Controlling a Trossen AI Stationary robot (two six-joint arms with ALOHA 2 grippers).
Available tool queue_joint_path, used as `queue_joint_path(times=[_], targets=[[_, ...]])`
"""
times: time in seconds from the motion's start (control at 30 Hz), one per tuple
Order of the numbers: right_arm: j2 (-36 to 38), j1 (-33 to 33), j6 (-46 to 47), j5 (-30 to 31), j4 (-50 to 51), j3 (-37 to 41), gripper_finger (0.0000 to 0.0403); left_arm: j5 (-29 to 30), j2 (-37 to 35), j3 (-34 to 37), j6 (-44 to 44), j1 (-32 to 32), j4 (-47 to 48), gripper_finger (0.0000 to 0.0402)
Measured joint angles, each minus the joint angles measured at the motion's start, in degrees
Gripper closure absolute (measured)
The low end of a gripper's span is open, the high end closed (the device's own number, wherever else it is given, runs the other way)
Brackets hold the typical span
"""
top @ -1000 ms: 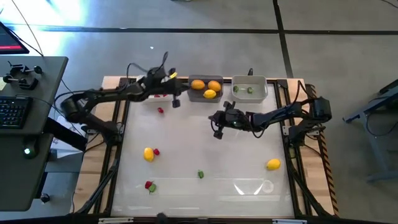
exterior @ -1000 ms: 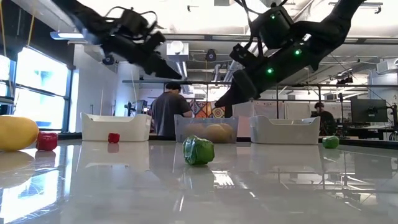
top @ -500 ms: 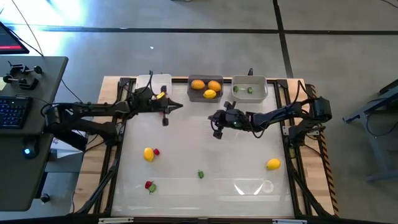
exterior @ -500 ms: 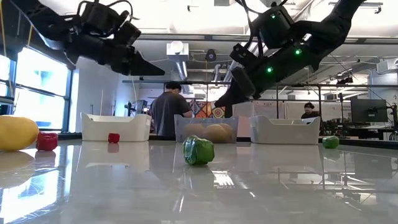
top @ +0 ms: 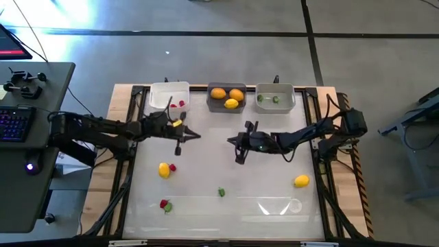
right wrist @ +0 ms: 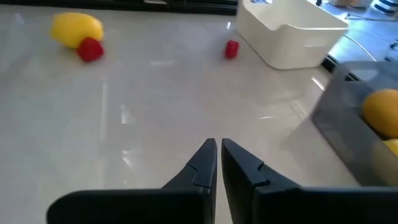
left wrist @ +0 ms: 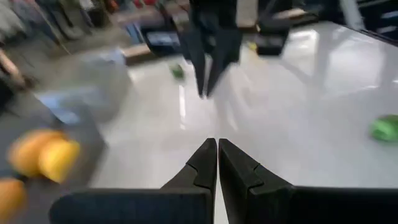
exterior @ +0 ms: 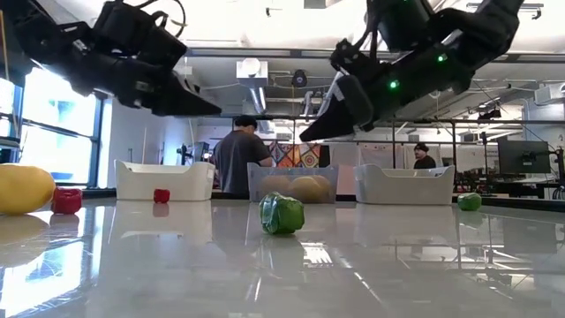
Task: Sort produce into baskets
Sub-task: Put the red bell pepper into the white bin
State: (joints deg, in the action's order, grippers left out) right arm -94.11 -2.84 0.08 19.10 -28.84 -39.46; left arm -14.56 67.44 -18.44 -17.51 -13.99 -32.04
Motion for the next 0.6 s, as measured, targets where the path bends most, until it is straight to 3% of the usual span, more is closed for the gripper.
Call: queue_joint_path(times=[0.2,0.43,0.6], targets=[[0.0,-1.7,0.0,0.0,0.3,0.0,0.0387,1.0,0.0,-3.6,3.5,8.5,12.3,0.0399],[0.0,-3.8,0.1,0.2,1.2,0.0,0.0387,13.9,0.0,-12.2,7.3,24.8,28.2,0.0399],[0.0,-4.5,-0.5,0.5,1.2,0.0,0.0387,19.9,0.0,-18.2,16.0,36.0,43.5,0.0398]])
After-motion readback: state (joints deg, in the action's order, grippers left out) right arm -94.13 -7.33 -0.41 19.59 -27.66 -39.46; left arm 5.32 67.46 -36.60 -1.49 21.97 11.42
